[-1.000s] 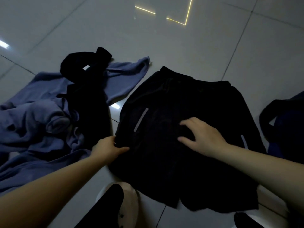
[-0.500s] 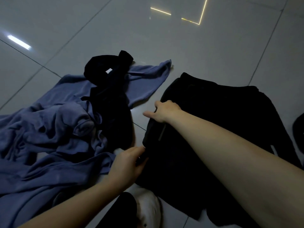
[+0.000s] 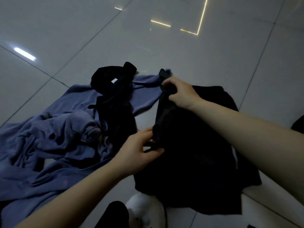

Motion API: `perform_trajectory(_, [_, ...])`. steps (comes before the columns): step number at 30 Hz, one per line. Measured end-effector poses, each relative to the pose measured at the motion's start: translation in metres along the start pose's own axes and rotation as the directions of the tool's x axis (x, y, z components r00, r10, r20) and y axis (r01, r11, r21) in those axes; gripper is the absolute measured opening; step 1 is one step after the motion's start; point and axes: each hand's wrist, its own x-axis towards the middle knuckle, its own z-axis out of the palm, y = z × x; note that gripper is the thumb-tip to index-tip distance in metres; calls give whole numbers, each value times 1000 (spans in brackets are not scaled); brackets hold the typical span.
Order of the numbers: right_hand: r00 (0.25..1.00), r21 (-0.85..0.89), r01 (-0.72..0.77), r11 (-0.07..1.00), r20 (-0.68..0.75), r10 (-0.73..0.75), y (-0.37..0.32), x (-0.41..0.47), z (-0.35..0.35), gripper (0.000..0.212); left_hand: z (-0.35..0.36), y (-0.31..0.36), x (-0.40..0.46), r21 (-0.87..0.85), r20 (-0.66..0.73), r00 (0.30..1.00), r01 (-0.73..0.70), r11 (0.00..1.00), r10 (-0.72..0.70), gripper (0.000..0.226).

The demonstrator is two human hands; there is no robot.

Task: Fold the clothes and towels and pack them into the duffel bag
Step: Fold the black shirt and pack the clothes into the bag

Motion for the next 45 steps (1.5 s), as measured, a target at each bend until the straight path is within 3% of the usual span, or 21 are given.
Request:
perform_trajectory(6, [978, -34, -170, 985, -131, 164, 69, -71, -68, 49, 78, 27, 34, 110, 224, 970, -122, 986, 95, 28])
perform_trajectory(9, [947, -72, -288, 955, -166, 273, 112, -97, -91, 49, 126, 47, 54, 200, 358, 933, -33, 979, -42, 31])
perform_trajectory(10, [940, -98, -330, 939, -120, 318, 127, -104, -97, 52, 141, 53, 60, 257, 452, 882, 14, 966, -133, 39])
perform_trajectory(13, [886, -195, -446, 873, 40, 462, 159, -130, -106, 71, 171, 60, 67, 430, 683, 602, 126, 894, -413, 62])
perform_trajectory(14, [873, -249, -465, 850, 32, 487, 169, -140, -109, 71, 177, 58, 66, 453, 688, 596, 94, 887, -415, 61])
perform_trajectory(17, [923, -434, -349, 830, -6, 385, 187, -171, -108, 58, 174, 40, 65, 517, 523, 831, -131, 846, -191, 37])
perform_trajectory(19, [980, -543, -116, 831, 74, 186, 188, -192, -100, 54, 159, 19, 66, 632, 432, 902, -293, 717, -13, 32])
perform_trajectory(22, [939, -618, 281, 734, 336, -76, 196, -218, -76, 62, 133, -22, 64, 758, 519, 851, -502, 416, 81, 49])
perform_trajectory(24, [878, -602, 419, 680, 459, -134, 201, -234, -62, 67, 118, -49, 54, 744, 615, 787, -602, 290, 54, 52])
perform_trajectory(27, [823, -608, 505, 613, 553, -130, 210, -250, -52, 74, 108, -72, 31, 740, 625, 781, -600, 305, 22, 55])
perform_trajectory(33, [789, -660, 566, 494, 607, -93, 217, -261, -54, 80, 98, -84, 14, 685, 687, 727, -653, 323, 14, 62])
perform_trajectory(37, [744, -649, 585, 486, 668, -4, 187, -257, -47, 98, 91, -77, 11, 689, 702, 711, -663, 292, -43, 78])
perform_trajectory(39, [753, -658, 539, 527, 656, 49, 174, -254, -34, 101, 94, -77, 12, 725, 684, 715, -643, 246, -145, 95])
perform_trajectory(41, [783, -662, 488, 569, 620, 51, 167, -254, -26, 96, 97, -72, 13, 747, 665, 712, -625, 227, -225, 105])
perform_trajectory(45, [844, -604, 508, 614, 493, -214, 183, -242, -26, 57, 97, -66, 20, 707, 660, 751, -616, 348, -11, 98])
